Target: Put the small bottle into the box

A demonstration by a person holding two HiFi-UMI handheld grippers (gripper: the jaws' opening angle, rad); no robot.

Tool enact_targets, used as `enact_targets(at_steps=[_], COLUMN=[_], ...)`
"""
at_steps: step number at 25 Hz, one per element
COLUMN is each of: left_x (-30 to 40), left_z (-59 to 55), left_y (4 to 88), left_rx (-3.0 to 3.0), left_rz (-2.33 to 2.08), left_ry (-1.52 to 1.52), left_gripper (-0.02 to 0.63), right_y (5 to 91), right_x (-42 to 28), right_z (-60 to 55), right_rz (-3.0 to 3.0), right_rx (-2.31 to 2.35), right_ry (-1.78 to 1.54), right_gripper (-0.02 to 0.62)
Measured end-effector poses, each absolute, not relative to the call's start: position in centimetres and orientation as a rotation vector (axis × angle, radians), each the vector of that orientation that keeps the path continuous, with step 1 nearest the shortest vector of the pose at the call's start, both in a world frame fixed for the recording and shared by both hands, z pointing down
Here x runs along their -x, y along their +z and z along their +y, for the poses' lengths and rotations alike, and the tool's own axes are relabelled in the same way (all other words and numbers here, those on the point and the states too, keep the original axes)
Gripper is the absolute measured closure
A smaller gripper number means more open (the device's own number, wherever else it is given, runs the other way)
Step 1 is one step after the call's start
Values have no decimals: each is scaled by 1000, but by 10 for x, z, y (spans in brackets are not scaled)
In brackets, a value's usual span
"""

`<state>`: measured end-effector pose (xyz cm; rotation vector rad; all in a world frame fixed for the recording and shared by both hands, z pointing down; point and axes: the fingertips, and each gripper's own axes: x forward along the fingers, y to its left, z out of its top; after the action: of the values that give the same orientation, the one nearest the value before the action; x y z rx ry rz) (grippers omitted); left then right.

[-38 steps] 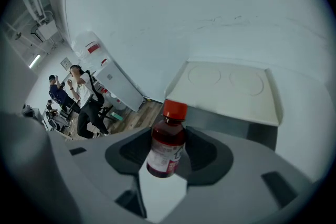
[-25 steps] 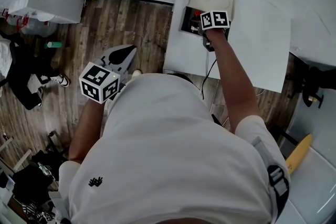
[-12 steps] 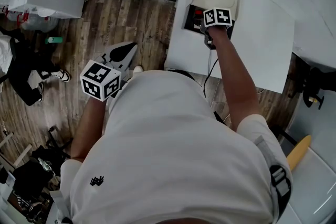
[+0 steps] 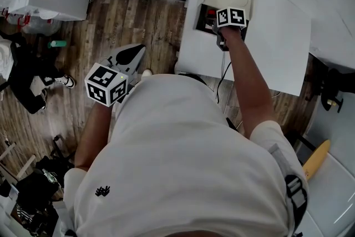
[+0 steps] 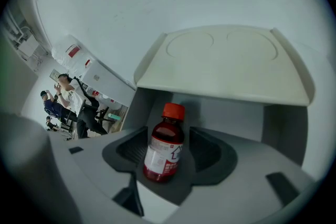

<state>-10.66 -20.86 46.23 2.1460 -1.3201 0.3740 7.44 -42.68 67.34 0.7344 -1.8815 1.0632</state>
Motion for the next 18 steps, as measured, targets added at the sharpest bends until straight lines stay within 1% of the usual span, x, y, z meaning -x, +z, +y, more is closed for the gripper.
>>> enact_targets(at_steps=[8,18], left_x=[108,115], left_z=[-206,-197], left_y=[461,455], left_rx=[-2175,-2229], left_rz=[-1286,-1239], left_ry=[375,379], left_gripper=[600,600], right_y=[663,630], right_x=[-84,-95], right_z=[-425,-416], right_rz=[-1901,-1953], right_rx=[-791,-916], right_ry=[1103,1109], right_gripper=[321,322])
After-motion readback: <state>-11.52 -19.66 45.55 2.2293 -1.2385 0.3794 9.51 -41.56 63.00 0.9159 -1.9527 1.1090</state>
